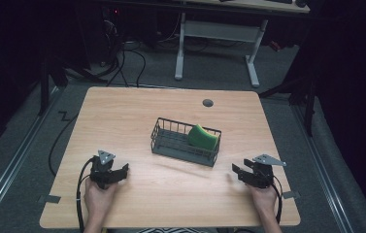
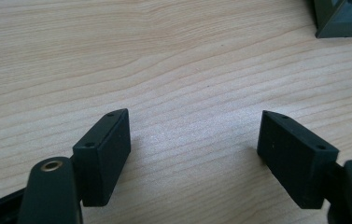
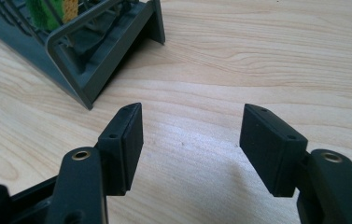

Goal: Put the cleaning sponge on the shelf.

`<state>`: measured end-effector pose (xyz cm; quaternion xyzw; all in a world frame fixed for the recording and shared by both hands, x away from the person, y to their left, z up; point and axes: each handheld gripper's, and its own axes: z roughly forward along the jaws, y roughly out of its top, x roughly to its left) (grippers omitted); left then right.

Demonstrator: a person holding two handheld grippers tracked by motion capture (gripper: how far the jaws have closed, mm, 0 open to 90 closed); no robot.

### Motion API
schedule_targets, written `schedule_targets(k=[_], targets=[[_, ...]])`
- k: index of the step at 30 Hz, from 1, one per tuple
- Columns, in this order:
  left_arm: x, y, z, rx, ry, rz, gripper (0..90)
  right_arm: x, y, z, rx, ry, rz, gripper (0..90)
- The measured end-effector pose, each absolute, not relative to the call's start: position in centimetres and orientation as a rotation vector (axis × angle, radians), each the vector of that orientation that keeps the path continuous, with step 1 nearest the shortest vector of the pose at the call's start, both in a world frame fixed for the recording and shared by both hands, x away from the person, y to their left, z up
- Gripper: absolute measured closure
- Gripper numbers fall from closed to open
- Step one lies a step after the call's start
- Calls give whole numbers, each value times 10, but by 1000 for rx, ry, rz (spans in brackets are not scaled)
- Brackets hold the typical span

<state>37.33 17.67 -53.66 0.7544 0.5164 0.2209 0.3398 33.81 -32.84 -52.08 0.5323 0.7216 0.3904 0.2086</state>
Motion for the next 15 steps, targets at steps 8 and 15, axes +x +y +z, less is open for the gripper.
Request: schedule_targets(k=[8, 15], targets=[[373, 177, -537, 1964, 1344, 574, 261, 340, -324, -529, 1483, 2016, 1012, 377], [373, 177, -537, 1964, 1344, 573, 260, 345, -318, -530, 1464, 2073, 928, 338]])
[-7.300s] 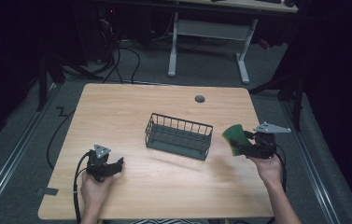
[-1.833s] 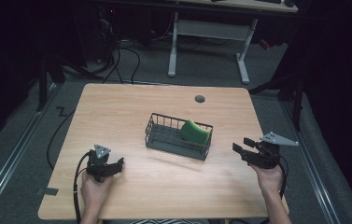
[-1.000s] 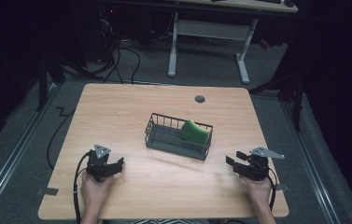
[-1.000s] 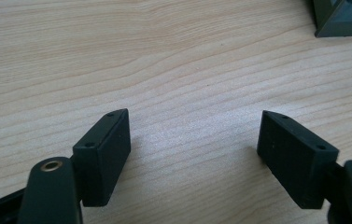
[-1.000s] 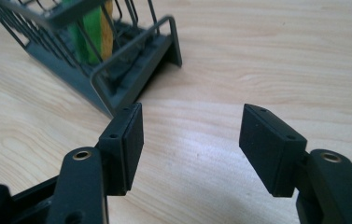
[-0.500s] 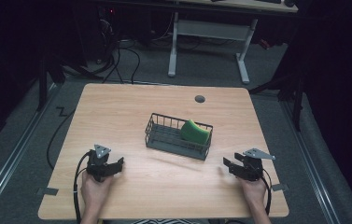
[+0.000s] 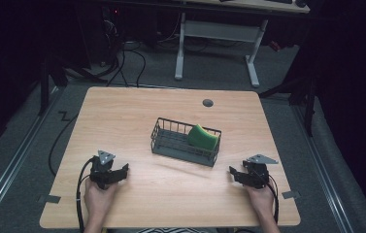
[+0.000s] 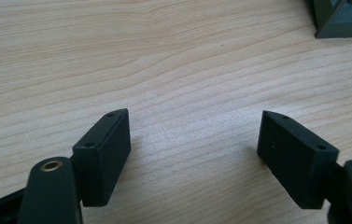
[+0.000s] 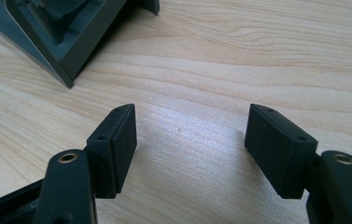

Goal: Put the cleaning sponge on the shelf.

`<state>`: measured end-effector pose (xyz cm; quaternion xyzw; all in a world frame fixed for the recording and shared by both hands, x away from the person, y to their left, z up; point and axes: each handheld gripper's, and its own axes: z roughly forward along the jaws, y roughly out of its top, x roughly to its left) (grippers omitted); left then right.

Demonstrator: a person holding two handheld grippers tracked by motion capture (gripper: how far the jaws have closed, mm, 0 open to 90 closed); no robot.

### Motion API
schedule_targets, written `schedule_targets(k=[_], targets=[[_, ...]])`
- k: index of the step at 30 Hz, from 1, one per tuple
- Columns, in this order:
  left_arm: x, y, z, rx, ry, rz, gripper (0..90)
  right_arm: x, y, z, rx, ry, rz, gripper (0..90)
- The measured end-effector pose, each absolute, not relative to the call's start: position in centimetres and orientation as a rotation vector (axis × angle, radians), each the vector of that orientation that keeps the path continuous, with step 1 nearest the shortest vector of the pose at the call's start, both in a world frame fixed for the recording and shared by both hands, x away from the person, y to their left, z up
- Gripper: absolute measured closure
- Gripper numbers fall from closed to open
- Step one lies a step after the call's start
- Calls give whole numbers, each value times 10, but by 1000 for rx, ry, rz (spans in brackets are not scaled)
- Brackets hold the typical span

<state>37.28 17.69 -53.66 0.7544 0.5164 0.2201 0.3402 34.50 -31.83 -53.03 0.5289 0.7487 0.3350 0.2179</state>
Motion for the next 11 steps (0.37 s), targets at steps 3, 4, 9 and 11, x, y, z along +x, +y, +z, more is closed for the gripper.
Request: schedule_targets(k=[3, 4, 9, 11], targets=[[373, 177, -537, 1964, 1344, 573, 260, 345, -314, -531, 1428, 2085, 881, 324], [373, 177, -537, 1965, 1343, 575, 261, 345, -314, -531, 1428, 2084, 880, 319], [372, 177, -536, 1968, 1334, 574, 286, 345, -313, -531, 1439, 2077, 875, 316], [372, 177, -536, 1969, 1333, 573, 289, 345, -313, -531, 1439, 2077, 875, 316]])
